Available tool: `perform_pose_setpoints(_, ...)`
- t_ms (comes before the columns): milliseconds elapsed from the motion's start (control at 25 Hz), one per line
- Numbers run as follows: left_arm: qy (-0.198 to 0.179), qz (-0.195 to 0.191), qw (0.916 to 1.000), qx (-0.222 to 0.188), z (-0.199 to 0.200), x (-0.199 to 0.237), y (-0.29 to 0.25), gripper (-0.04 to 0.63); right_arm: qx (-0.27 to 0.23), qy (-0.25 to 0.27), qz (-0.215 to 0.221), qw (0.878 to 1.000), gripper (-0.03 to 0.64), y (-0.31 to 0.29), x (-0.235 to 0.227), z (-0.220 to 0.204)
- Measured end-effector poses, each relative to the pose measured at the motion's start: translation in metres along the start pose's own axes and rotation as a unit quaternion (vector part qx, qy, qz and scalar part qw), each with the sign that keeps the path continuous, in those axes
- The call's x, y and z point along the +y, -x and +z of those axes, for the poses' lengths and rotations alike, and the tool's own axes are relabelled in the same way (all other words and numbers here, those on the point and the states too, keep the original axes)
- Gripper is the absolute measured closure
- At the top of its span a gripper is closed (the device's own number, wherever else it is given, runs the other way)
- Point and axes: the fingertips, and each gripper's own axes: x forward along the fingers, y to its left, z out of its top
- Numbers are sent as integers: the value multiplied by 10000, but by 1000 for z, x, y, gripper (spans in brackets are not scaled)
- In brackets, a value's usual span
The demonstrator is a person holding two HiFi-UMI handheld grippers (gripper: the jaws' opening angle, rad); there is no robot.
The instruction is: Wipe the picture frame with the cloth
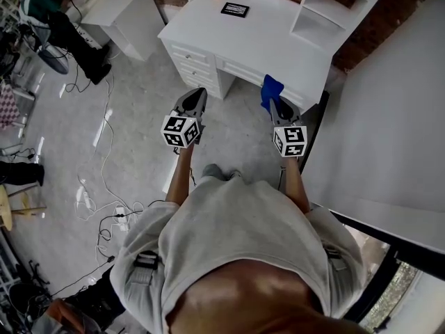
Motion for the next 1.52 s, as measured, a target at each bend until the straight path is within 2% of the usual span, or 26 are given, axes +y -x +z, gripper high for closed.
perform_pose_setpoints(280,-63,-39,10000,45,-5,-6,-11,578,-14,-107,-9,9999,555,-2,-12,-10)
perform_pose_setpoints(520,-18,-41,9999,110,-18,9,-25,578,25,-134,-18,9999,555,-25,-15,-19)
perform_pose_setpoints(800,55,-103,9999,98,-15,45,-70,578,98,-105,-15,9999,555,-77,-30,-15)
perform_pose_setpoints(1120,206,-164,9996,82,-10,108,-127,578,217,81,-42,9997,555,-157,-43,1)
perform_pose_setpoints(1520,317,-422,9986,31,25,174,-200,578,285,170,-244,9991,555,-243,-65,39)
